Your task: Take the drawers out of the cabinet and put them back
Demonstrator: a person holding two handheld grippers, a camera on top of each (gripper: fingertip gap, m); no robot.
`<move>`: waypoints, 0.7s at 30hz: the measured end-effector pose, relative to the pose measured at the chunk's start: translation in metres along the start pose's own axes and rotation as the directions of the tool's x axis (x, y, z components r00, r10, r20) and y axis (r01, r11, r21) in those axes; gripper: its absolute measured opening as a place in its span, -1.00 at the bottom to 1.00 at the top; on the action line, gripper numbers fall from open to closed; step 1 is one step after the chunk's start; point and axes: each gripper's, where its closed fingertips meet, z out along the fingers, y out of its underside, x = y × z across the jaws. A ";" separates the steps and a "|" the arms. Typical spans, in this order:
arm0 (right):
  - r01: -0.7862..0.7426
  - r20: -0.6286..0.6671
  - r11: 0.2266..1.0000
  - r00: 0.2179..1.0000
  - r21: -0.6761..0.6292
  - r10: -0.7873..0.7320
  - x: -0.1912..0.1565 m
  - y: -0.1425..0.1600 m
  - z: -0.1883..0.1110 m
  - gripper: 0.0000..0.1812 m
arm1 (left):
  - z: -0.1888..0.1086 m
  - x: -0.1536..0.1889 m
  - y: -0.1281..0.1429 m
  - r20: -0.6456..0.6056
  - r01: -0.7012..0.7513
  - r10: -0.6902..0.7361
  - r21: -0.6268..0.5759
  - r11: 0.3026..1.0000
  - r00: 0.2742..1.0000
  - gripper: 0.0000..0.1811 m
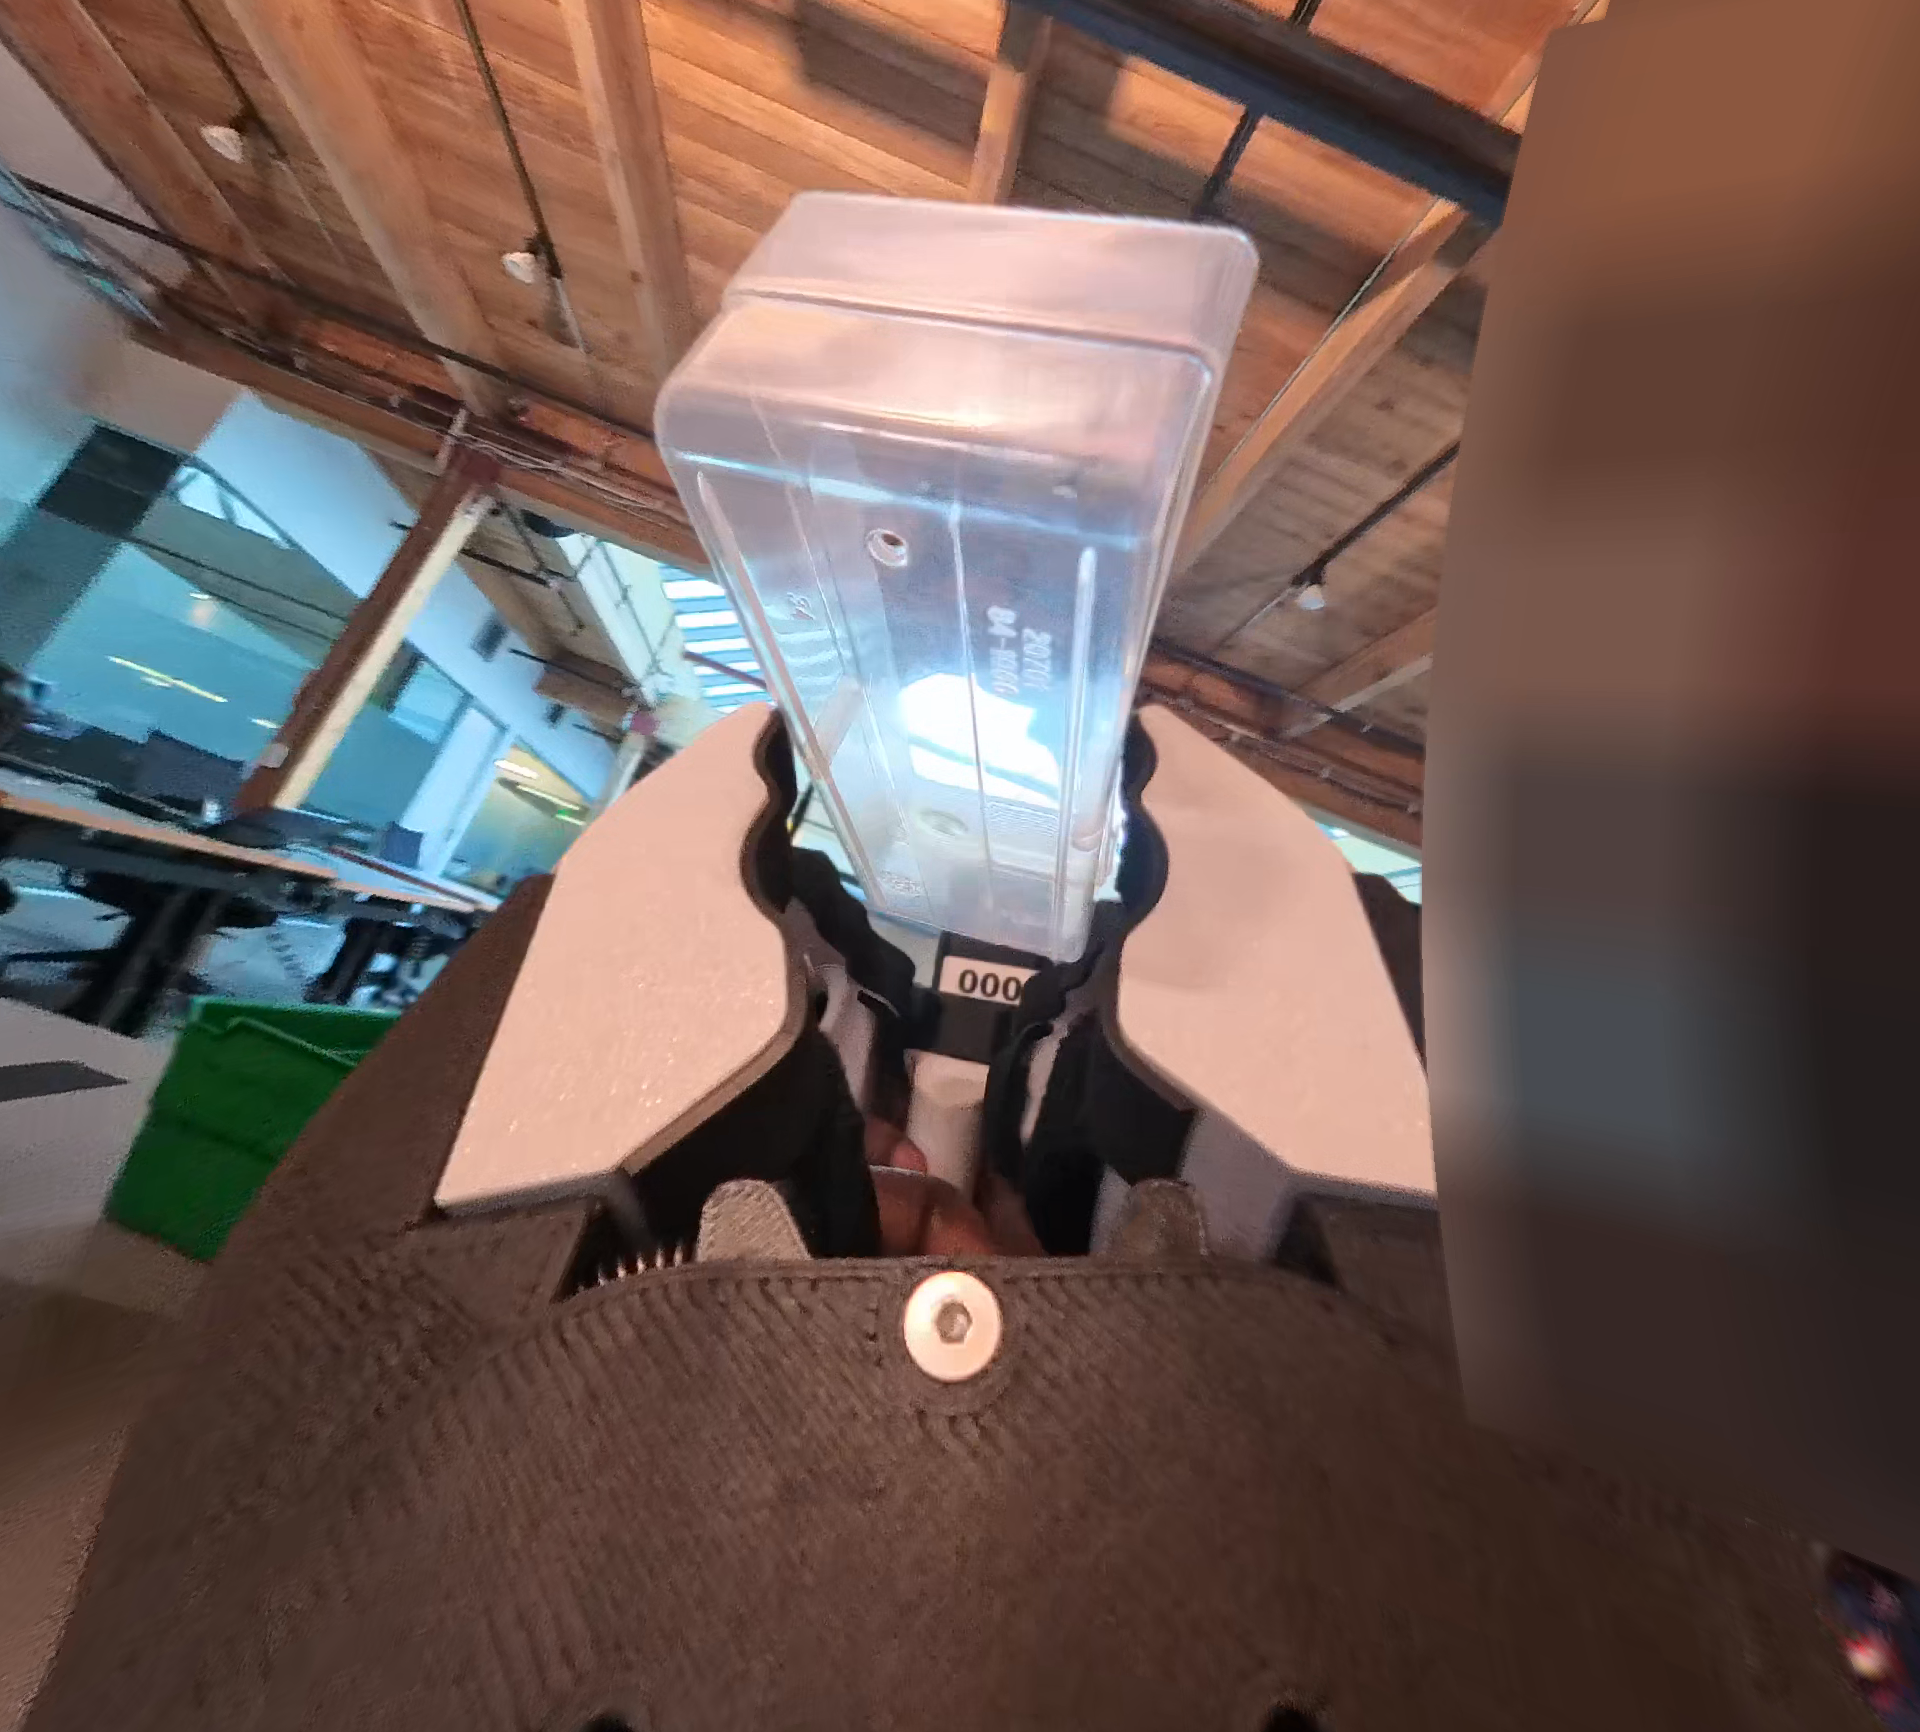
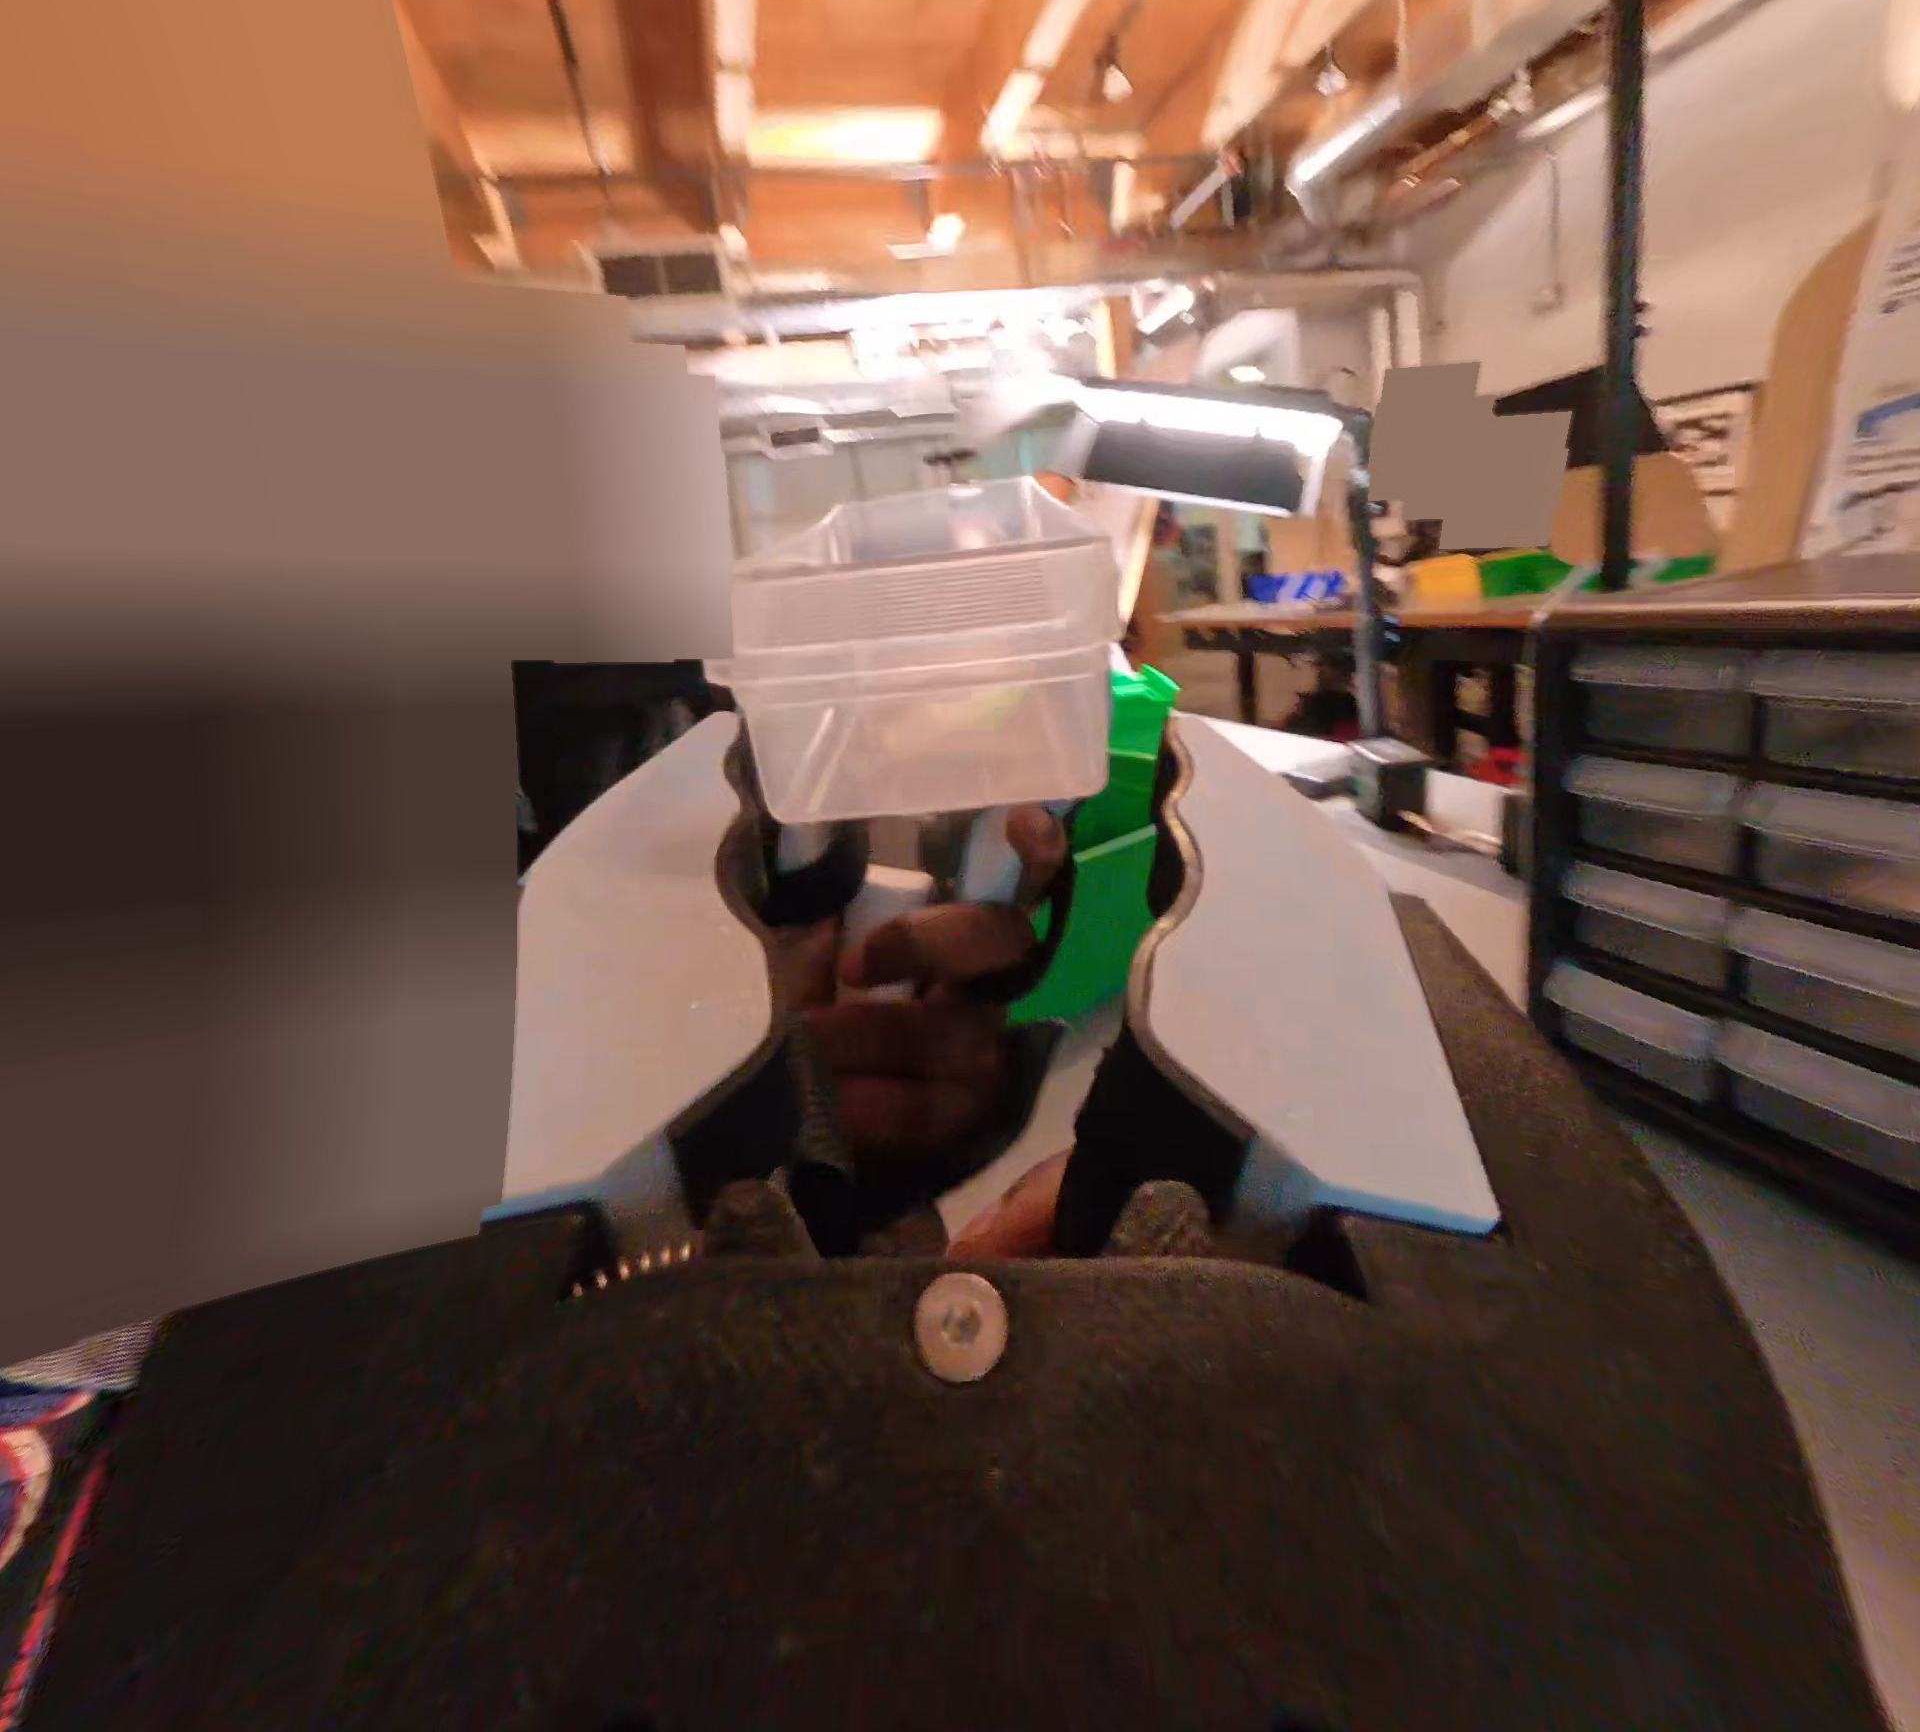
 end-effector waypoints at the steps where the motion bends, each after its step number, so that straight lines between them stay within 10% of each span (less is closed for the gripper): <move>1: 0.030 -0.039 0.999 0.999 -0.037 -0.031 0.001 0.001 0.000 -0.12 | -0.002 0.000 -0.002 -0.006 0.003 -0.003 -0.010 1.000 1.000 -0.33; 14: 0.253 -0.162 0.967 0.955 0.008 -0.248 -0.005 -0.017 -0.003 -0.25 | 0.003 0.002 0.023 -0.008 -0.017 0.015 -0.263 0.965 1.000 -0.33; 21: 0.558 -0.564 0.830 0.684 -0.003 -0.462 0.036 -0.071 -0.058 -0.26 | 0.015 -0.057 -0.054 0.318 -0.401 0.532 -0.394 0.827 0.785 -0.45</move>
